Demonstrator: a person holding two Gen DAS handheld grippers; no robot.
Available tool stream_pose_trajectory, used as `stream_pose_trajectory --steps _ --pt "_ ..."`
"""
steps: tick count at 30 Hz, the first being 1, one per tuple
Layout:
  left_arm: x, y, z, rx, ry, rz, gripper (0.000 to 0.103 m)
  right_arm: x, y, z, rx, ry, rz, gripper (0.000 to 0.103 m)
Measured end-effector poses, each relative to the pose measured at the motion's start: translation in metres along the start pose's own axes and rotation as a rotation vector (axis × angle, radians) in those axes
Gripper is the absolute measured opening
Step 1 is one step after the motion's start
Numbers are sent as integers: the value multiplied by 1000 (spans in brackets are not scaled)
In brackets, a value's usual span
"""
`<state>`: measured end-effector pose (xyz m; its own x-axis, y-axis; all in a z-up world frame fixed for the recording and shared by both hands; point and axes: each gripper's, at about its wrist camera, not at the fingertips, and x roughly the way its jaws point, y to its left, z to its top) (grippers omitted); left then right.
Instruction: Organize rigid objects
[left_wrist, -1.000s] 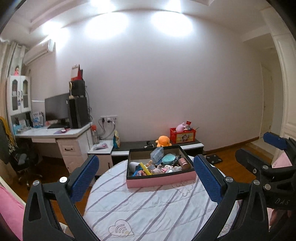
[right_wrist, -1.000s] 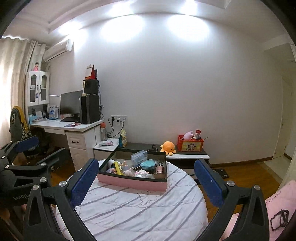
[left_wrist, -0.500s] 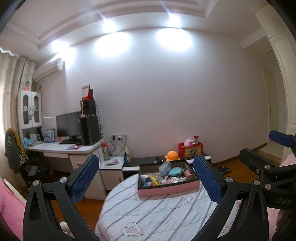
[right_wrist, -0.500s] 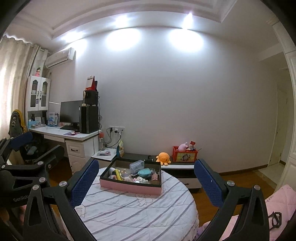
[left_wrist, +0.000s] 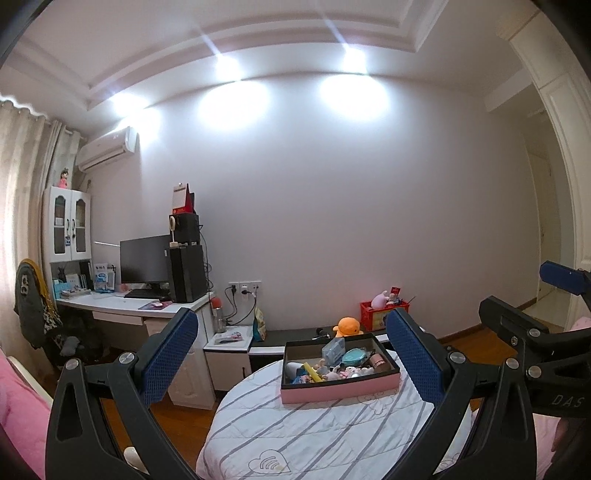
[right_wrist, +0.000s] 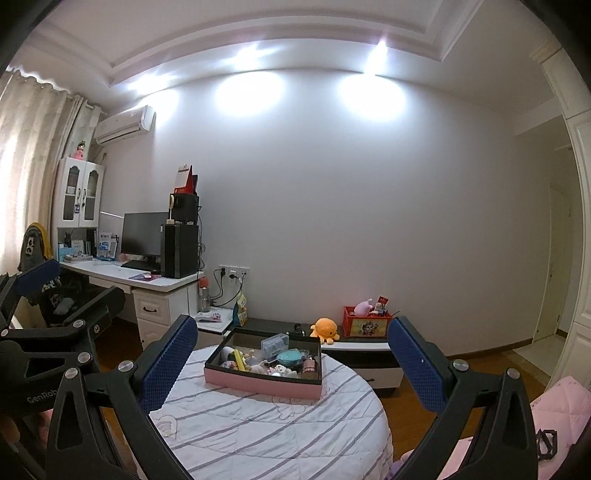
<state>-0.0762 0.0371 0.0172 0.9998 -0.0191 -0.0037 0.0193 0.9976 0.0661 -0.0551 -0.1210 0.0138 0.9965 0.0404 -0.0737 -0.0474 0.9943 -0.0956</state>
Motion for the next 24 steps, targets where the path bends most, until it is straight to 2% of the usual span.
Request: stream_pose_trajectory --steps 24 --pt "-3 0 0 -11 -38 8 103 -6 0 3 2 -10 -9 103"
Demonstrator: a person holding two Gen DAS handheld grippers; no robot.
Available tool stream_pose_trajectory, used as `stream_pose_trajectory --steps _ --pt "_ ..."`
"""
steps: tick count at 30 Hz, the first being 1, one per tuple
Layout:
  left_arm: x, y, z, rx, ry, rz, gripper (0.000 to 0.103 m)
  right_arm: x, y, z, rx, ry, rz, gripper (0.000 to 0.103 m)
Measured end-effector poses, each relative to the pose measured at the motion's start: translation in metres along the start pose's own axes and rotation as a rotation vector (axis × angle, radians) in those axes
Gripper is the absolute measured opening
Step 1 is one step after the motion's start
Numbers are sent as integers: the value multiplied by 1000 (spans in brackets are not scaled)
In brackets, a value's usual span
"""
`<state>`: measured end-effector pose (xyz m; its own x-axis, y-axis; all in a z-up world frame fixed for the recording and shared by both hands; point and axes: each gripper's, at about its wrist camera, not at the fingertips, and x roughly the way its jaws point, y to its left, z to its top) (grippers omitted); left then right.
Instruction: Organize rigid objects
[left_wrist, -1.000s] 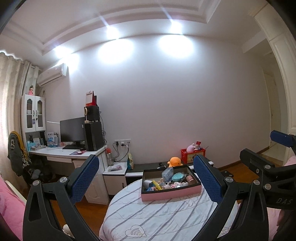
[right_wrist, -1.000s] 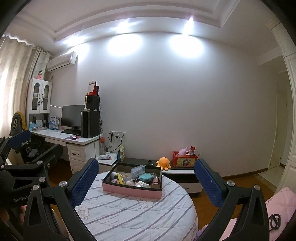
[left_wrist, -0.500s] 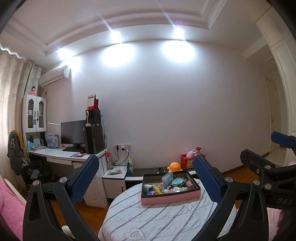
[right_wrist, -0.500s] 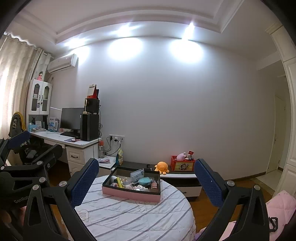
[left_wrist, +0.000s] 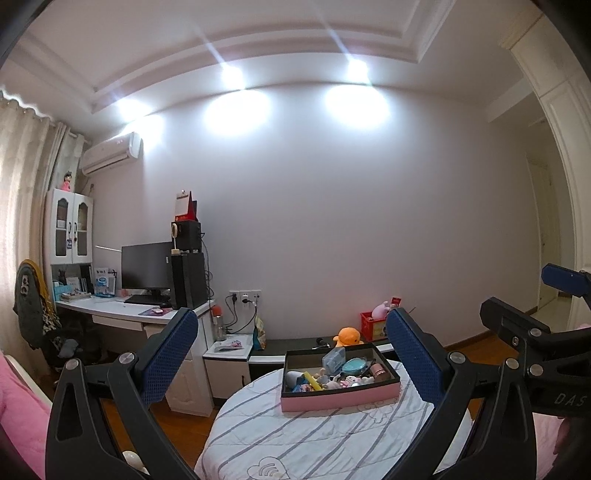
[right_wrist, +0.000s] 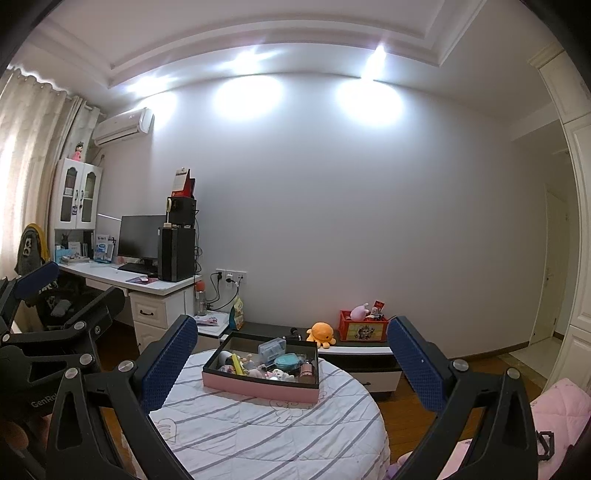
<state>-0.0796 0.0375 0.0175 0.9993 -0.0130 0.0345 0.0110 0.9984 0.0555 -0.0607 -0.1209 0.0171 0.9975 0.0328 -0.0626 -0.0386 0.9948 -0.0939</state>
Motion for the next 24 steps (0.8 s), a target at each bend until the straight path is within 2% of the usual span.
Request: stream_pose_trajectory --steps 24 --pt "0 1 0 -8 0 -3 103 1 -1 1 -7 -2 -6 103"
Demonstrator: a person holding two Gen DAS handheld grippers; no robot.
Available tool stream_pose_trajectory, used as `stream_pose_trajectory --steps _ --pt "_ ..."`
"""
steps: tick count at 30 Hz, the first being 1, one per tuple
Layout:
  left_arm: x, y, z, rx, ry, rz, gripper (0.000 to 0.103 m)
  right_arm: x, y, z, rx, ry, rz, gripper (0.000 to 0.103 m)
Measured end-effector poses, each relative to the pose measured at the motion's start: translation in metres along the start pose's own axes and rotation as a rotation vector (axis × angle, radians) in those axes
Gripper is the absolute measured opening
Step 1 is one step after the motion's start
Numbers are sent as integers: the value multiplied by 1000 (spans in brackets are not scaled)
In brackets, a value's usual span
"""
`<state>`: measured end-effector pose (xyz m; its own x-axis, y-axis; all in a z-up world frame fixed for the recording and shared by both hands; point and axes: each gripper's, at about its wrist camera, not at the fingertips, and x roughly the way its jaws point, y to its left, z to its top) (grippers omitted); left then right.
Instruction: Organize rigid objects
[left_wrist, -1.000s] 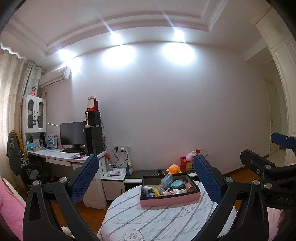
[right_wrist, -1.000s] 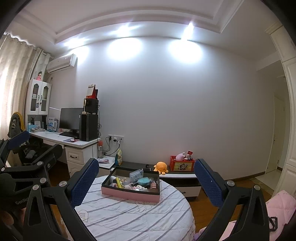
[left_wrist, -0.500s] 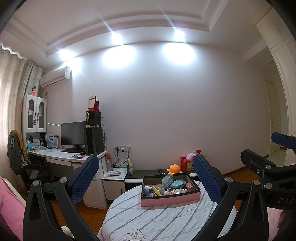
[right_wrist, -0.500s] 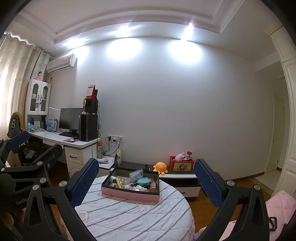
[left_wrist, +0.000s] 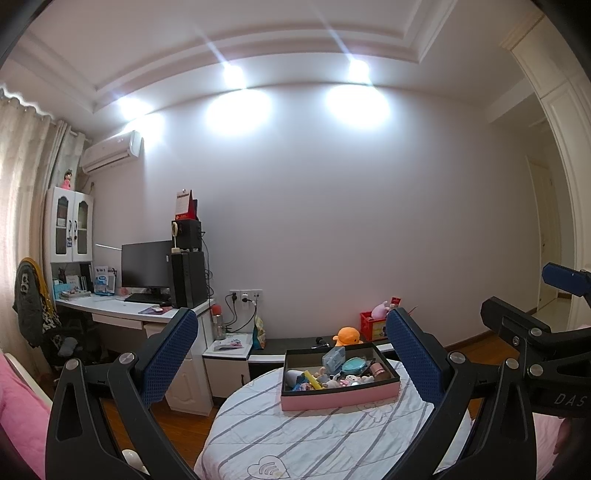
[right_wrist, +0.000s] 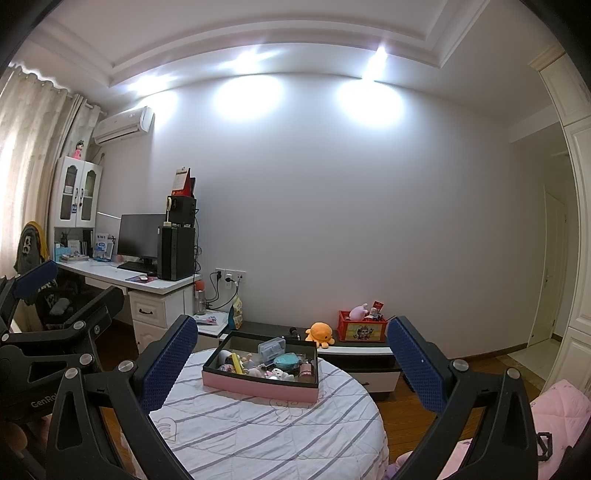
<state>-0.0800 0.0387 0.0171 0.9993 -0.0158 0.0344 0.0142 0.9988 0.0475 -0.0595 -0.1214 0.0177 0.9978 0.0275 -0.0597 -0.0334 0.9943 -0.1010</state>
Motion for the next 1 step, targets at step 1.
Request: stream_pose_trajectory --steps 1 --pt "0 0 0 1 0 0 103 0 0 0 0 0 1 103"
